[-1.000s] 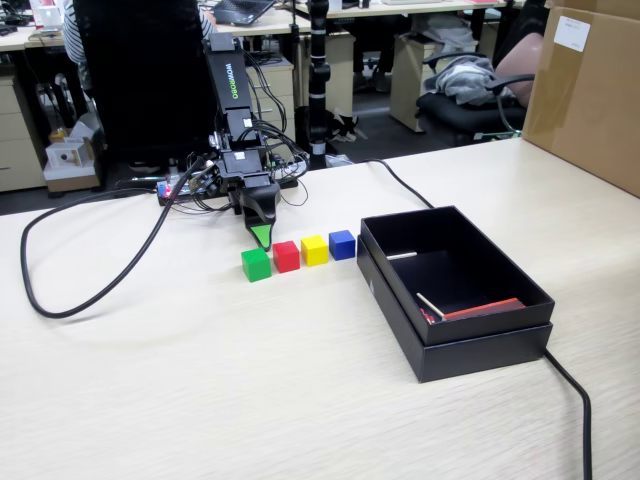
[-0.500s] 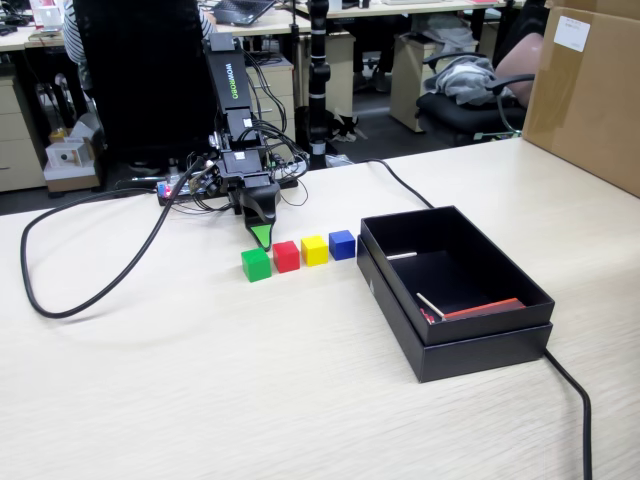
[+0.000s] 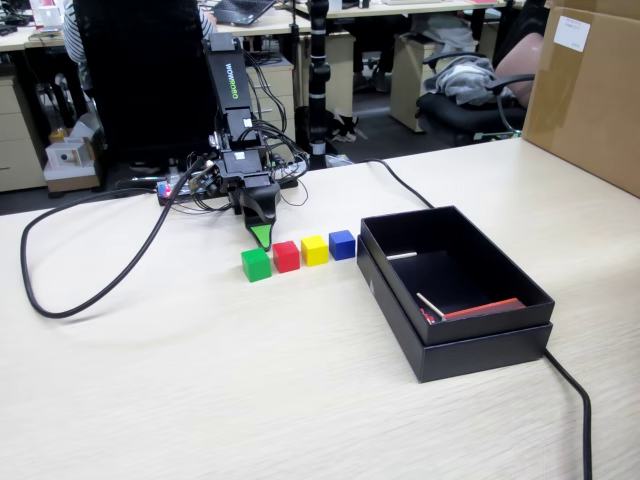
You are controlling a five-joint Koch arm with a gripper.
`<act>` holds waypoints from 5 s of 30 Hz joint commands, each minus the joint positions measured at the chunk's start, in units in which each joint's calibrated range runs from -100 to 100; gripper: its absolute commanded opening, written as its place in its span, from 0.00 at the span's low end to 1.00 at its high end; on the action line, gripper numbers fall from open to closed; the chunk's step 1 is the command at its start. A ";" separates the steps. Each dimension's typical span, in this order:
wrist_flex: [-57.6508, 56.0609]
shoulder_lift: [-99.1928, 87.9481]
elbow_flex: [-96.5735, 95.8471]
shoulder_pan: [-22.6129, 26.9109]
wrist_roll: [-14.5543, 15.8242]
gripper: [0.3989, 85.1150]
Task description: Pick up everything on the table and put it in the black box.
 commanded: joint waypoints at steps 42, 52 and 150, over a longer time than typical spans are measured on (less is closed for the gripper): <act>-8.71 0.11 3.87 -0.59 -1.71 0.57; -38.09 4.48 30.43 -1.61 -1.42 0.56; -61.85 40.28 72.86 4.00 -0.24 0.52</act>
